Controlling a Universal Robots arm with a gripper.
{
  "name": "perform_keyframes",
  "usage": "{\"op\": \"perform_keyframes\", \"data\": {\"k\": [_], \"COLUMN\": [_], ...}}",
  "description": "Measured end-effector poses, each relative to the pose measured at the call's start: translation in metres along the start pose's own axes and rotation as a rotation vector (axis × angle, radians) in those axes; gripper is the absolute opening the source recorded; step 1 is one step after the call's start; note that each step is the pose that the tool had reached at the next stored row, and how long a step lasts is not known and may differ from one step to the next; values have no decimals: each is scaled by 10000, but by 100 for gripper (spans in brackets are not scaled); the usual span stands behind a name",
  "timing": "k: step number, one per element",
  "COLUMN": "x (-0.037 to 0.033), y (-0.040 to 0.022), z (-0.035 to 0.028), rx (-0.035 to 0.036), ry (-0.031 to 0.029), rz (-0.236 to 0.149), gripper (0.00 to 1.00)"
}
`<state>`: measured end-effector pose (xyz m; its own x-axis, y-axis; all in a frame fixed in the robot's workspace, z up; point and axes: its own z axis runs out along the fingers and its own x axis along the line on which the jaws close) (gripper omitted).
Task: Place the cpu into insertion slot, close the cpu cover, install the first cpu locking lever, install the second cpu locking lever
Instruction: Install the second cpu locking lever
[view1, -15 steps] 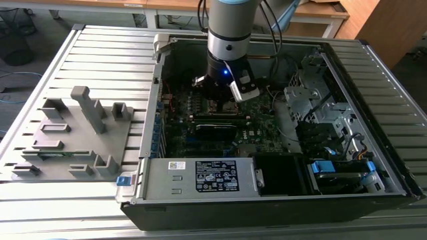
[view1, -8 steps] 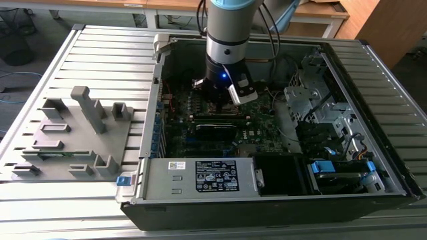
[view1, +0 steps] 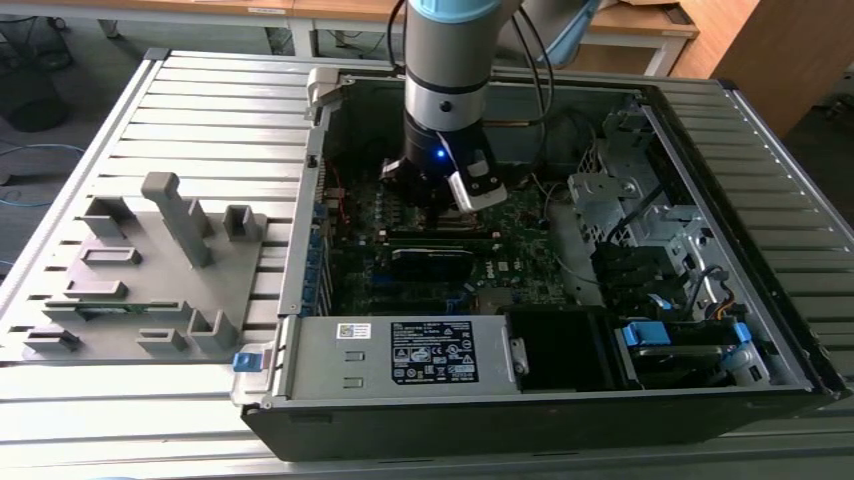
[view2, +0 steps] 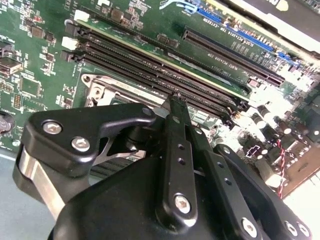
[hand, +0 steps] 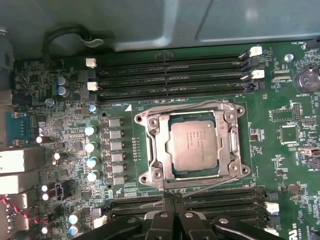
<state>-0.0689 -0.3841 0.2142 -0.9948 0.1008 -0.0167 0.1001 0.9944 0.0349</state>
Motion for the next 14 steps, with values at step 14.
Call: {"op": "perform_keyframes", "data": {"k": [14], "x": [65], "y": [-10], "z": [55], "rx": [1], "ry": [0], "rz": [0], "gripper": [10]}}
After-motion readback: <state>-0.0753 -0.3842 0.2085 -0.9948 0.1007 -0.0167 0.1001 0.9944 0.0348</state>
